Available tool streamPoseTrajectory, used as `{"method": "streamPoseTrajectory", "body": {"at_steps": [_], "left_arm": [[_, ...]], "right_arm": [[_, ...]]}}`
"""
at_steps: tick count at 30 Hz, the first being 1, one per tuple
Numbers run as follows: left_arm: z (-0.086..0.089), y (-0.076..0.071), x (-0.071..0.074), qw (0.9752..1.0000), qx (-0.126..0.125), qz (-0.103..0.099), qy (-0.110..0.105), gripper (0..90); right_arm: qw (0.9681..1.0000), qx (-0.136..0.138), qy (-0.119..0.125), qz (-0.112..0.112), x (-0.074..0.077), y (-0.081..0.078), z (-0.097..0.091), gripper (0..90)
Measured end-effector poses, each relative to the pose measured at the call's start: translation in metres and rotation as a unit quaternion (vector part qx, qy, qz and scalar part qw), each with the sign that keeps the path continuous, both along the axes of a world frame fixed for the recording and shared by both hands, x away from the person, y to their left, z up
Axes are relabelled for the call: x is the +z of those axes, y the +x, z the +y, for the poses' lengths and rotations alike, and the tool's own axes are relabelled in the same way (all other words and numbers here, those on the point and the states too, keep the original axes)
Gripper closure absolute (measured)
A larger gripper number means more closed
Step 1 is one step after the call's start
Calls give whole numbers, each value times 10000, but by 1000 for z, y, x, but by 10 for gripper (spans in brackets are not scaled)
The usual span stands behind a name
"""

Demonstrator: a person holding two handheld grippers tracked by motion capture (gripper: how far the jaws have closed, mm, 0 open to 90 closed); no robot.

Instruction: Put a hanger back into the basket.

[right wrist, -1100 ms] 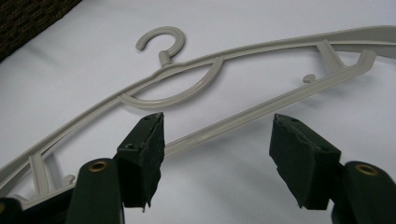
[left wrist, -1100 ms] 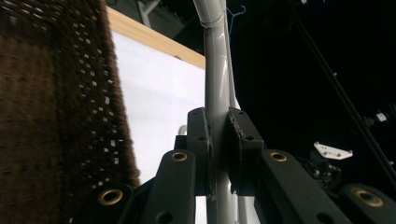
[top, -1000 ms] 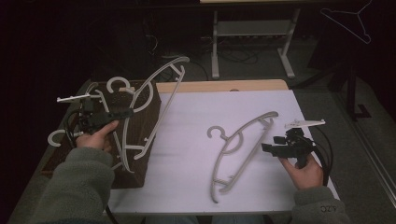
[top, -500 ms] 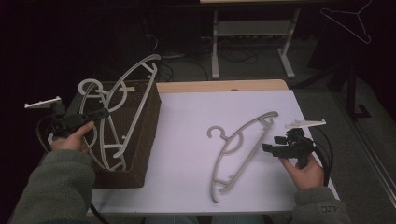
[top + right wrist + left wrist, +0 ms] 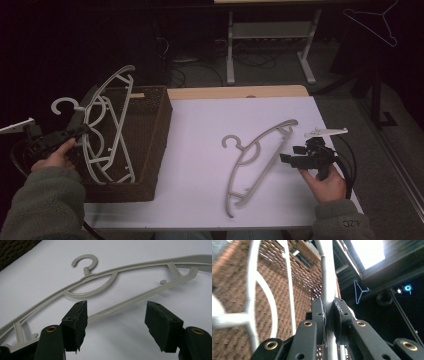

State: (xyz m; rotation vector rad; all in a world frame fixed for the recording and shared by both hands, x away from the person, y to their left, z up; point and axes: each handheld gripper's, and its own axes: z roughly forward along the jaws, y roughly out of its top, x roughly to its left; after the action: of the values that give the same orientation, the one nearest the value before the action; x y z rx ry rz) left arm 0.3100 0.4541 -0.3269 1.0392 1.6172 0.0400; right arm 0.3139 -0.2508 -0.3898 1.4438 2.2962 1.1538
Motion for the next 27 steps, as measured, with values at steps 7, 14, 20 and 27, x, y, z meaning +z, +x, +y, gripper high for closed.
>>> {"method": "streamPoseTrajectory", "body": {"at_steps": [7, 14, 20, 27], "left_arm": [[10, -3, -1, 9991, 422, 38, -16, 809], [7, 2, -7, 9972, 684, 206, 210, 808], [-2, 2, -18, 9960, 604, 536, 380, 804], [-15, 8, -19, 9875, 58, 1146, 1083, 779]], "right_arm": [[10000, 23, -7, 19, -1, 1, 1, 335], [10000, 67, -38, 10, -1, 1, 2, 335], [10000, 49, -18, 49, -2, 2, 3, 335], [10000, 67, -23, 49, -2, 1, 4, 335]]}}
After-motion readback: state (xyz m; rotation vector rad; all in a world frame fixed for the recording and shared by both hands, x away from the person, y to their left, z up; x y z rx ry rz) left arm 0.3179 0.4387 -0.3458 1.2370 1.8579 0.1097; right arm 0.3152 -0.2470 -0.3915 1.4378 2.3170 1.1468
